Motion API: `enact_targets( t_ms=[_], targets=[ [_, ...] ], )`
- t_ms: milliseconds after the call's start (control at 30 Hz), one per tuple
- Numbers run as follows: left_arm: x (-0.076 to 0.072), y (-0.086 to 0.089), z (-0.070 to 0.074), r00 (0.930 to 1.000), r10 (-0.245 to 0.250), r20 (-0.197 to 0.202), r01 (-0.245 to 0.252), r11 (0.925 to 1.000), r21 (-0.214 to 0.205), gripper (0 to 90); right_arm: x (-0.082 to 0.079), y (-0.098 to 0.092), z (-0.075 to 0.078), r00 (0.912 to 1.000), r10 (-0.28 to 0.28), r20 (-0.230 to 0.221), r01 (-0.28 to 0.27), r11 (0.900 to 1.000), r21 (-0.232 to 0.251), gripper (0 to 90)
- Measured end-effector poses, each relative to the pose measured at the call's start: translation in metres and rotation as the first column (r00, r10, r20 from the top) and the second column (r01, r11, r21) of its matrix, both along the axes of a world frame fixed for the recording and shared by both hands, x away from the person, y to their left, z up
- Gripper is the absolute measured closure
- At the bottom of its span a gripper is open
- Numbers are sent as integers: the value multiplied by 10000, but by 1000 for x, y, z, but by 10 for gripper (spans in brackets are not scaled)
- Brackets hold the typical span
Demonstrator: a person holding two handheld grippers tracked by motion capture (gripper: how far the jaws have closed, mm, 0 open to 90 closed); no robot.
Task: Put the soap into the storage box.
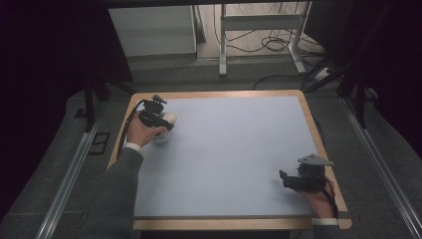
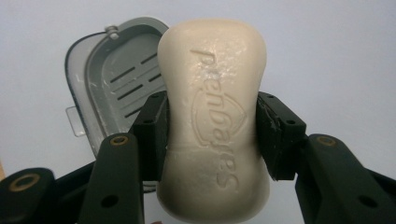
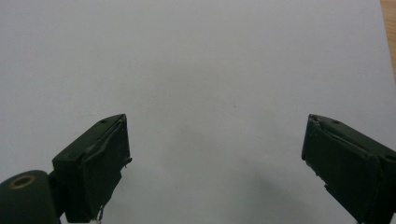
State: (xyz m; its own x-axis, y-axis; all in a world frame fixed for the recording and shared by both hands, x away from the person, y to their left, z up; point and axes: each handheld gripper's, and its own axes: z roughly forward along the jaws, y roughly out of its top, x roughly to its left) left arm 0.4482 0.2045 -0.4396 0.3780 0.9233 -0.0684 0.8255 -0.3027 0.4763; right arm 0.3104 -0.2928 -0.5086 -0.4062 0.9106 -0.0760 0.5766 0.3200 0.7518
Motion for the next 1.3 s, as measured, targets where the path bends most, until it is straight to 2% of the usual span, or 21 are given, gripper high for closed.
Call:
enact_targets(
  t_ms=[100,233,467,633,967,1033,1133,1300],
  targets=[
    [5,3,-3,9997,253,-46,-253,9997,-30,497,0,0,0,10000,-15,-24,15,10000,2,74],
    [9,4,-7,9982,595,-116,-593,9981,169,496,0,-1,-1,10000,-29,-36,29,10000,-14,74],
    [15,8,-10,9956,929,-138,-927,9956,133,496,1,-1,-1,10000,-33,-43,33,10000,-26,74],
    [18,8,-15,9923,1213,-241,-1205,9922,309,496,1,0,-2,10000,-16,-64,16,10000,-36,74],
    [21,4,-20,9906,1323,-353,-1310,9907,380,490,1,0,-2,10000,-14,-65,14,10000,-50,74],
    [20,5,-18,9899,1405,-204,-1399,9897,305,482,1,0,-2,10000,-16,-56,15,10000,-45,74],
    [18,5,-11,9884,1518,63,-1519,9884,83,421,1,-1,-1,10000,-37,-46,37,10000,-24,74],
    [13,4,-7,9908,1340,175,-1338,9910,-99,372,0,0,-1,10000,-13,-27,13,10000,-26,74]
  ],
)
